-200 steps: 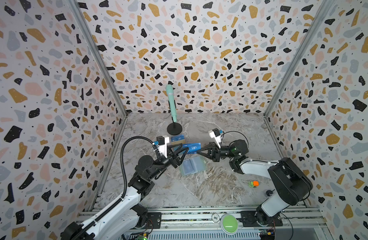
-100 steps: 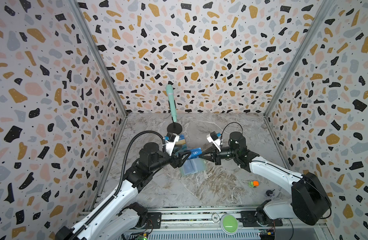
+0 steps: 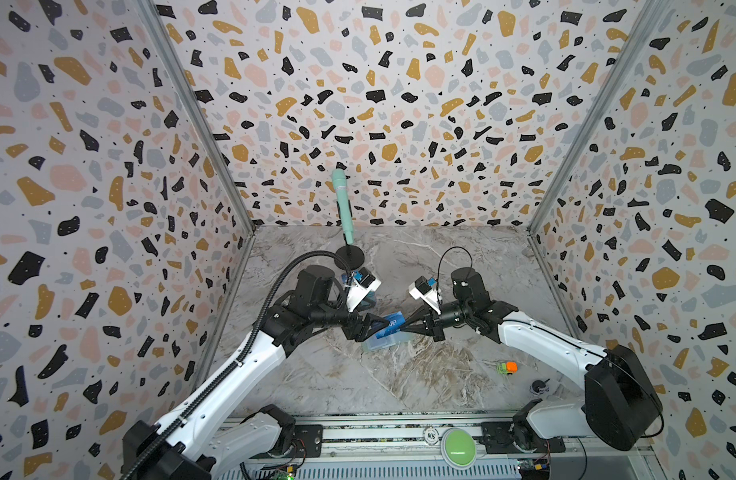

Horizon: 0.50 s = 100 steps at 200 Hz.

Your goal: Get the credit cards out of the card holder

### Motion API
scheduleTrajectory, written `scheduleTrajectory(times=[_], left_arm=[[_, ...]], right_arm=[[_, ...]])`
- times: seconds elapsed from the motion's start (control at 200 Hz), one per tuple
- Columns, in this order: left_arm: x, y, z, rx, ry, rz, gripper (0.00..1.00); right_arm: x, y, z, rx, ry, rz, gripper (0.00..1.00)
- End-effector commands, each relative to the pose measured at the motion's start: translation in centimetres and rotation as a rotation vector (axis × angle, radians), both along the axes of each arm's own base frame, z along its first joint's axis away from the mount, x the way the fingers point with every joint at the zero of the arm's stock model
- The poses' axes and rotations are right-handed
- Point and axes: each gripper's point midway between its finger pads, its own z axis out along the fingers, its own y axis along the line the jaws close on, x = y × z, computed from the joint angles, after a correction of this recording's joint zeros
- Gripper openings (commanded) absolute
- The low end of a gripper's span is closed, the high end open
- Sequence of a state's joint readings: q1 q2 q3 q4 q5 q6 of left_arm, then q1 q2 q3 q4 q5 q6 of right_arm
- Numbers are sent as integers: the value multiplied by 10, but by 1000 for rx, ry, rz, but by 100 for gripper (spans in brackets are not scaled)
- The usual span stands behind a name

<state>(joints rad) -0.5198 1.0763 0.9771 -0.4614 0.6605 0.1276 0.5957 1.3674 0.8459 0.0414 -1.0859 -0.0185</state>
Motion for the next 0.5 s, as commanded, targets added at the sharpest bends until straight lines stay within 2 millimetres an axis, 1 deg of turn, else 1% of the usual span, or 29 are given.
scheduleTrajectory(times=[0.0,0.15,0.245,0.496], left_arm=[[-12,-1,6,6,-14,-83,73],[-15,-2,1,8,-2,-107,71],[-19,-3,4,-3,-3,-130,69],[-23,-4,6,-12,6,-144,59]], right_arm=[[-11,2,20,45,-50,68,0],[-17,5,21,44,-65,102,0],[-19,6,21,41,-76,117,0],[-15,11,23,36,-87,137,0]])
